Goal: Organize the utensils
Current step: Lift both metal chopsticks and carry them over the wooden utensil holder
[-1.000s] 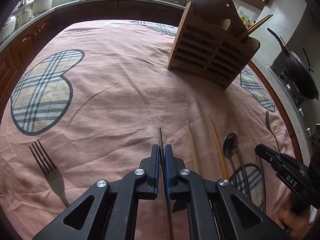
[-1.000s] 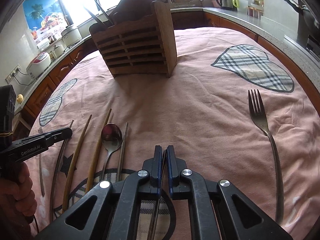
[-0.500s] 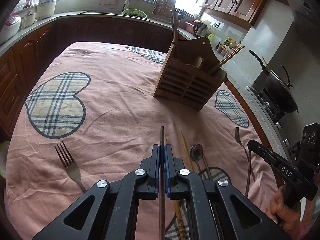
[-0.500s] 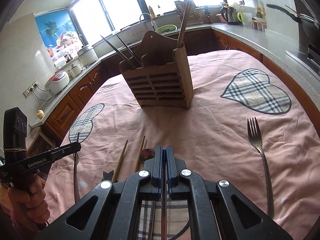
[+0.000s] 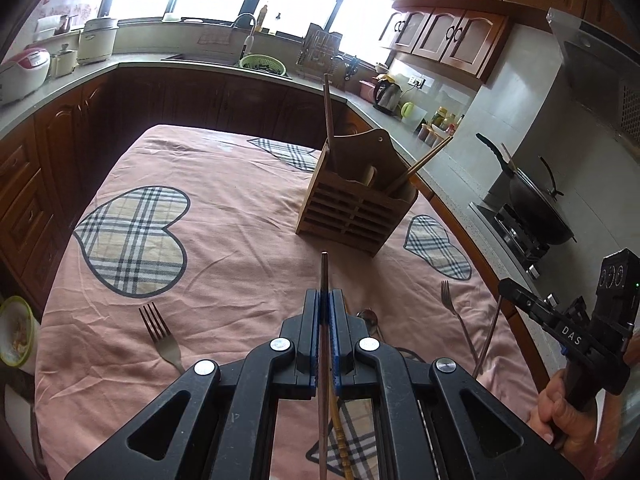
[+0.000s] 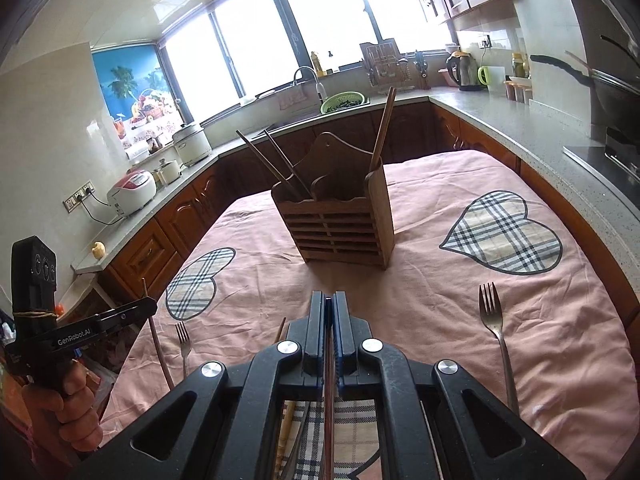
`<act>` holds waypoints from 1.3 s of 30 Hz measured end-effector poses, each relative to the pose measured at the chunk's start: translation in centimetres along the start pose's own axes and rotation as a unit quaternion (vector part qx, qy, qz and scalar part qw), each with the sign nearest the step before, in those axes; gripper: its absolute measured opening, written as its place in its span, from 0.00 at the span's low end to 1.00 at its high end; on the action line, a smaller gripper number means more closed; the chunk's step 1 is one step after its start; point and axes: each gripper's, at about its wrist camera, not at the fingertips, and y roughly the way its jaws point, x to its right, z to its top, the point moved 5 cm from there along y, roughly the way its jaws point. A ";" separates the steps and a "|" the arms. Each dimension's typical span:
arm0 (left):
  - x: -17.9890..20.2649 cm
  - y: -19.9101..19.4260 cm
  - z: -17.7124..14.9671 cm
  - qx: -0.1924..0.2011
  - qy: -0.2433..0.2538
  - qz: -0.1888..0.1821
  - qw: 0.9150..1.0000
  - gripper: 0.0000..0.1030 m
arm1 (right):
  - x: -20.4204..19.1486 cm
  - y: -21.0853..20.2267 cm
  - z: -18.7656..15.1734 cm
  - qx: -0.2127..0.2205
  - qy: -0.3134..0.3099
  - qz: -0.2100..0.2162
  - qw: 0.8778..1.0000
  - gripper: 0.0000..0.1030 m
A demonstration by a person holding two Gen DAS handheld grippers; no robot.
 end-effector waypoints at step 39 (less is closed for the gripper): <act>-0.4 -3.7 6.5 0.111 -0.004 -0.014 0.994 0.03 | -0.4 -3.8 8.5 0.118 -0.015 0.001 0.993 0.03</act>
